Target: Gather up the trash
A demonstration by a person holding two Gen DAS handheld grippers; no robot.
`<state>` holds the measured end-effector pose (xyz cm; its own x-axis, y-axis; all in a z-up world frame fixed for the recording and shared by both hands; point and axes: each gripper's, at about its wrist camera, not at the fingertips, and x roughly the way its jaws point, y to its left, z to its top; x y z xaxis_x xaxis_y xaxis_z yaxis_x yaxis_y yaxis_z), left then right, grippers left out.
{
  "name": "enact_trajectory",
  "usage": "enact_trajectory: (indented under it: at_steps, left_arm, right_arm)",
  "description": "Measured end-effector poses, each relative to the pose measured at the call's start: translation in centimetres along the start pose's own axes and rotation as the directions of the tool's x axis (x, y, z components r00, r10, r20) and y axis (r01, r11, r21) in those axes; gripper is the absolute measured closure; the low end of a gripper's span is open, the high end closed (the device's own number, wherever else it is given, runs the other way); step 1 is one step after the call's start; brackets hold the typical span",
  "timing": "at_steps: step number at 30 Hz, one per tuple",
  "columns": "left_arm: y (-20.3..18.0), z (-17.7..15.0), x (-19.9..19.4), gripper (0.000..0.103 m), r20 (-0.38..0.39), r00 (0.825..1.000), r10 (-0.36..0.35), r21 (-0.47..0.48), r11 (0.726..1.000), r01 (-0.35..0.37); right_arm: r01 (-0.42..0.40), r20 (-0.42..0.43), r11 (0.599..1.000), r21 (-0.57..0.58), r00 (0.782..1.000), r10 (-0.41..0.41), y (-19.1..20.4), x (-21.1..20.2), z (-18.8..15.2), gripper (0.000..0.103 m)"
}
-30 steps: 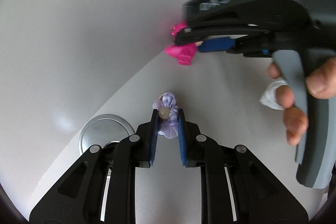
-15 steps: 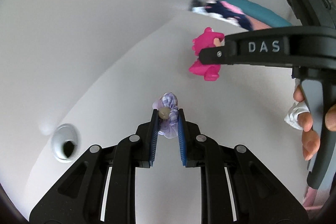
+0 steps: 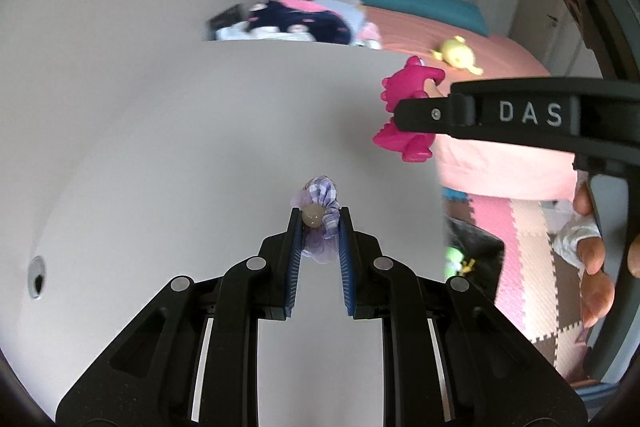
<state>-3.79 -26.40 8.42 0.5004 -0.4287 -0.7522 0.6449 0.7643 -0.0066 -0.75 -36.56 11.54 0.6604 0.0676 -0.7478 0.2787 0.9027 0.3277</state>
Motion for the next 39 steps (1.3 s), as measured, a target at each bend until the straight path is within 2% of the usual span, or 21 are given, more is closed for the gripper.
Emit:
enact_trajectory:
  at_steps: [6, 15, 21, 27, 28, 29, 30, 31, 33, 34, 39]
  left_arm:
    - [-9.2, 0.1, 0.8, 0.086, -0.015, 0.997, -0.075, 0.106, 0.991, 0.076]
    - [-20.6, -0.9, 2.9, 0.086, -0.063, 0.98, -0.187, 0.207, 0.958, 0.196]
    - [-25.7, -1.6, 4.2, 0.086, -0.11, 0.97, -0.219, 0.247, 0.939, 0.24]
    - [-29.2, -2.1, 5.8, 0.086, -0.156, 0.959, -0.235, 0.275, 0.923, 0.271]
    - [-29.7, -2.2, 6.1, 0.083, -0.163, 0.956, -0.242, 0.278, 0.919, 0.28]
    - [-30.1, -2.2, 6.3, 0.082, -0.165, 0.954, -0.25, 0.283, 0.915, 0.288]
    - [-30.5, -2.3, 6.5, 0.046, -0.163, 0.959, -0.234, 0.292, 0.917, 0.273]
    - [-30.9, -2.4, 6.5, 0.008, -0.146, 0.97, -0.192, 0.3, 0.926, 0.229]
    - [-31.1, -2.5, 6.6, 0.005, -0.095, 0.982, -0.165, 0.321, 0.928, 0.187]
    - [-31.1, -2.6, 7.0, 0.005, -0.113, 0.977, -0.18, 0.319, 0.925, 0.207]
    - [-30.8, -2.5, 8.2, 0.005, -0.145, 0.973, -0.181, 0.296, 0.93, 0.217]
  right_arm:
    - [0.07, 0.032, 0.991, 0.115, 0.997, -0.075, -8.6, -4.7, -2.9, 0.065]
    - [0.186, 0.042, 0.944, 0.272, 0.978, -0.204, -20.6, -11.0, -7.3, 0.065]
    - [0.249, 0.022, 0.904, 0.348, 0.962, -0.273, -26.9, -13.5, -10.0, 0.064]
    - [0.275, -0.004, 0.875, 0.399, 0.955, -0.298, -30.8, -13.8, -11.1, 0.064]
    - [0.279, -0.009, 0.871, 0.404, 0.954, -0.301, -31.3, -13.7, -11.2, 0.064]
    - [0.291, -0.017, 0.868, 0.402, 0.95, -0.311, -31.7, -13.7, -11.2, 0.06]
    - [0.303, -0.027, 0.866, 0.399, 0.947, -0.319, -31.9, -13.5, -11.1, 0.046]
    - [0.337, -0.054, 0.854, 0.397, 0.937, -0.345, -32.2, -13.2, -11.0, 0.001]
    - [0.387, -0.064, 0.838, 0.383, 0.917, -0.394, -32.4, -13.0, -11.0, 0.003]
    - [0.409, -0.074, 0.832, 0.375, 0.908, -0.412, -32.5, -12.8, -11.0, 0.003]
    - [0.383, -0.071, 0.836, 0.394, 0.919, -0.388, -32.9, -12.2, -11.3, 0.003]
